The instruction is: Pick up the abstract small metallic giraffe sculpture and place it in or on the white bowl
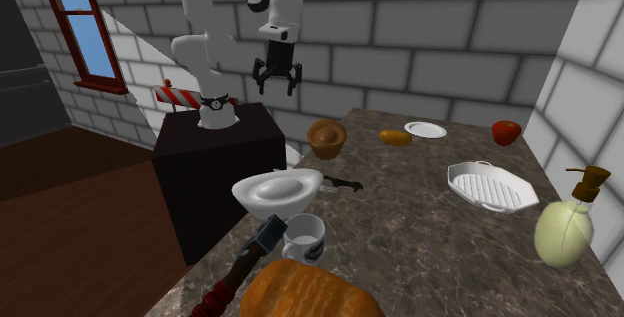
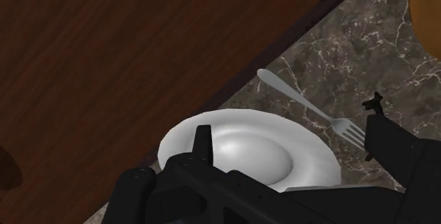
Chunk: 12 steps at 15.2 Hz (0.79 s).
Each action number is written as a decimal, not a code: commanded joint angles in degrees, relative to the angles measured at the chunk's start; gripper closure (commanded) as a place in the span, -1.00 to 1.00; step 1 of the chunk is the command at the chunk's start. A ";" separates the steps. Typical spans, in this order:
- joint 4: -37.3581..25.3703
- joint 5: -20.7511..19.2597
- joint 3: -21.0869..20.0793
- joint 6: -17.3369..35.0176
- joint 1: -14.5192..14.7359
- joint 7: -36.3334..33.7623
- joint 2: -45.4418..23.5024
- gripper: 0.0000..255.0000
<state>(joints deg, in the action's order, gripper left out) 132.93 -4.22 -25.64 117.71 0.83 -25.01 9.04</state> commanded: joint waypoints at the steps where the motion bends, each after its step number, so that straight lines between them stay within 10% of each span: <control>1: -2.11 -1.65 -1.49 1.09 0.28 -3.77 -4.44 -1.00; 12: -18.63 -14.45 -1.43 4.19 6.58 -21.30 -31.93 -1.00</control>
<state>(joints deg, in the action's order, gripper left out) 116.26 -17.69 -27.34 122.05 6.39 -44.77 -20.38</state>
